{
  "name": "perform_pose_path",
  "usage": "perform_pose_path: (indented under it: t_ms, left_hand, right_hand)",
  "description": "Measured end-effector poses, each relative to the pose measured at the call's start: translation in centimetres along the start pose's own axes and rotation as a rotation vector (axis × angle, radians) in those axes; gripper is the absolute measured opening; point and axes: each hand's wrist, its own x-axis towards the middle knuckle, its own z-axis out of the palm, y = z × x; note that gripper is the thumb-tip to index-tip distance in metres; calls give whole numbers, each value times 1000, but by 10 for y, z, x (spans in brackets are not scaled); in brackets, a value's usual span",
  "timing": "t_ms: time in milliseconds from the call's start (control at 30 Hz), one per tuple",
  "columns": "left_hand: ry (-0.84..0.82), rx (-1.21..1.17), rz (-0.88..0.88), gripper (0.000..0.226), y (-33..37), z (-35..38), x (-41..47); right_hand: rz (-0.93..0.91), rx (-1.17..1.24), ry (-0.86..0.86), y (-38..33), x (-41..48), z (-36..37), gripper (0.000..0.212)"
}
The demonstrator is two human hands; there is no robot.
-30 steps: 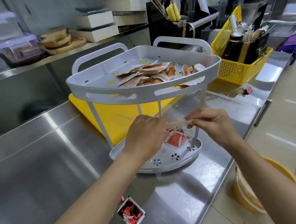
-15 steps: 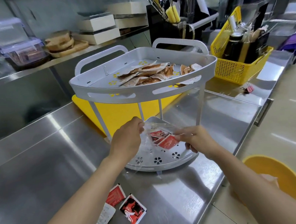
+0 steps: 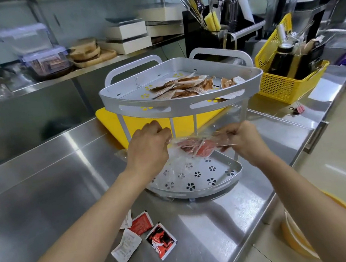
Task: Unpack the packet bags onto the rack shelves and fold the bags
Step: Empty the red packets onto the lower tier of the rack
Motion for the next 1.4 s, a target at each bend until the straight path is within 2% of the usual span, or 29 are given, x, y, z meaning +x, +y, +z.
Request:
perform_pose_path:
  t_ms: [100,200,267,433,500,567,600,700,733,833,900,933,1067,1167,1267,1400]
  left_hand:
    - [-1,42,-56,27,3,0,-5]
    - [-136,166,-61,46,1,14,-12]
    - [-218,207,-42,48,-5,19,-10]
    - [53,160,-24,45,-1,3,-2]
    - [-18,145,-21,48,3,9,-9]
    - [-92,95,-46,51,1,23,-16]
    - [-59,68,-60,51,2,24,-18]
    - [67,37,-117,49,7,20,-13]
    - [87,27,-124,49,7,20,-12]
    - [56,-41,-181,53,7,24,-16]
    - [18,-71,-247,53,6,28,-15]
    - [53,-108,-265,52,9,25,-12]
    - [361,-257,-216,35,19,6,7]
    - [439,-256,-132,40,20,11,-1]
    - [373,-205,-38,43,18,34,-19]
    - [169,-78,36,42,3,66,-59]
  right_hand:
    - [-94,-55,23,-4,-3,1,16]
    - [-121,-441,-159,-2,-5,2,18]
    - [-133,-525,-200,-3,-4,1,18]
    - [-471,-494,246,-9,-9,4,9]
    - [-355,-505,204,-5,-8,10,12]
    - [-174,-497,54,1,-6,14,15]
    - [-157,-465,67,0,-6,14,15]
    - [-339,-396,323,-10,-10,16,11]
    - [-394,-402,363,-11,-11,17,9]
    - [-405,-433,287,-7,-15,19,10]
    - [-404,-419,304,-6,-16,17,11]
    - [-426,-387,353,-10,-16,15,11]
    - [-574,-266,508,-32,-12,4,11]
    - [-649,-273,506,-34,-14,-1,10]
    - [-705,-299,466,-22,-16,-1,7]
    - [-622,-430,169,22,-34,10,6]
